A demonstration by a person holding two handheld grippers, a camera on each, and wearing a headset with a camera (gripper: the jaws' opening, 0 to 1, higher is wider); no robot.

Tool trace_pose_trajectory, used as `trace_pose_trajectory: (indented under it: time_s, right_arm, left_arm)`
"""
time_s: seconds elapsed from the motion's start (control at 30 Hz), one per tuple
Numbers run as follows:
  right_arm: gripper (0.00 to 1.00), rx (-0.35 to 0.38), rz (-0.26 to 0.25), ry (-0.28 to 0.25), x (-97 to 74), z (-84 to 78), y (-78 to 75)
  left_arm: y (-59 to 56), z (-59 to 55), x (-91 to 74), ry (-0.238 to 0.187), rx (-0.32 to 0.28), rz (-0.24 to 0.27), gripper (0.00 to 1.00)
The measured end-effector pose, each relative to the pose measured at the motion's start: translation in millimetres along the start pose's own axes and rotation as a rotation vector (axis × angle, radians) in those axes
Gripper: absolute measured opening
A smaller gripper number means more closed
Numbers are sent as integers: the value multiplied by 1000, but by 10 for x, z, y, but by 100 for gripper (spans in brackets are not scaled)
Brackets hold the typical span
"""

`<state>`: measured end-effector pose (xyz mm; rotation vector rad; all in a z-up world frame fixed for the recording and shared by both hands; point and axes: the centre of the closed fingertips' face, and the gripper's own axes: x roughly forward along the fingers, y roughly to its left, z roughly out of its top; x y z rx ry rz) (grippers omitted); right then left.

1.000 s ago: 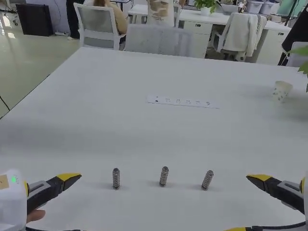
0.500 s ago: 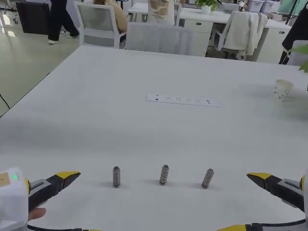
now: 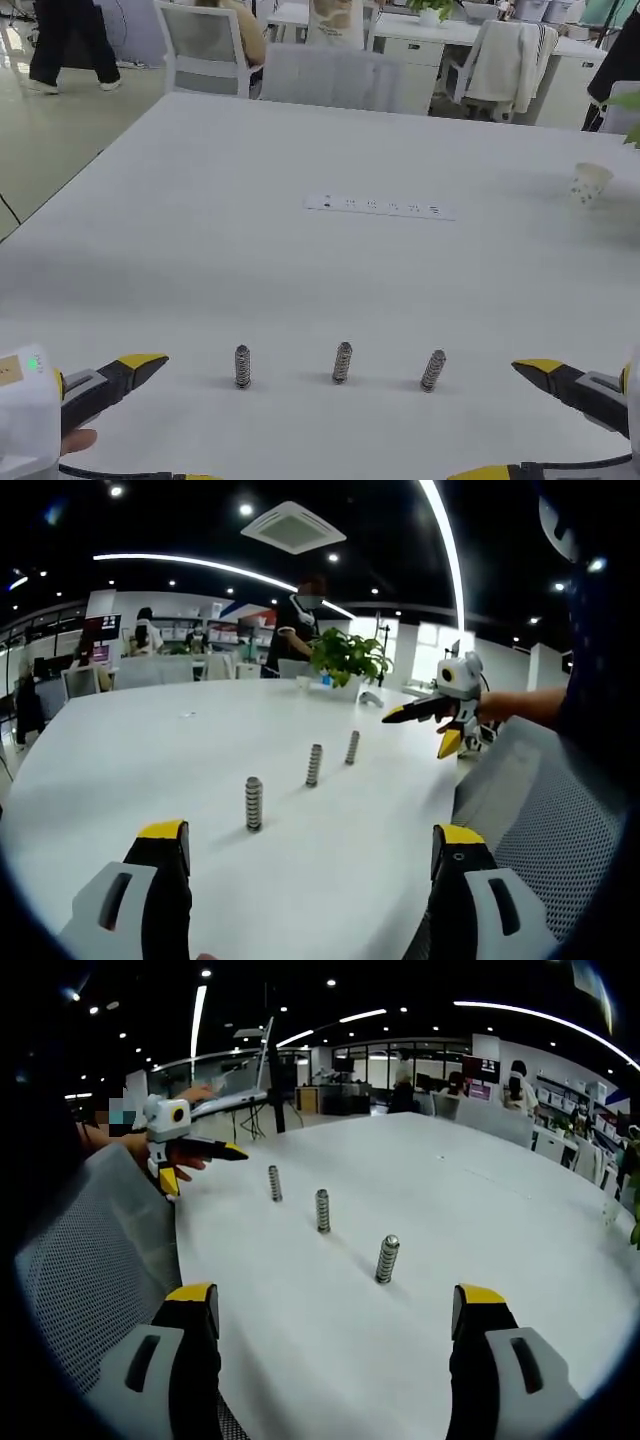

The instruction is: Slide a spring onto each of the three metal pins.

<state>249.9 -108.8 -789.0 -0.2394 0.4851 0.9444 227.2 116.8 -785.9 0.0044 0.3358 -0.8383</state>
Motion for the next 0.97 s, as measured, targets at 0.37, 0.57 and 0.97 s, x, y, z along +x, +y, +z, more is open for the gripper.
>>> trace_pose_trajectory:
  time_s: [0.37,0.57,0.97]
  right_arm:
    - [97,3,-3,9,4,-29,-4]
    - [97,5,-2,14,3,-51,0]
    - [96,3,0,21,-2,-69,4]
  left_arm:
    - [4,-4,15,4,3,-3,98]
    - [-6,-2,21,7,6,-5,98]
    - [-24,-12,15,20,14,-11,98]
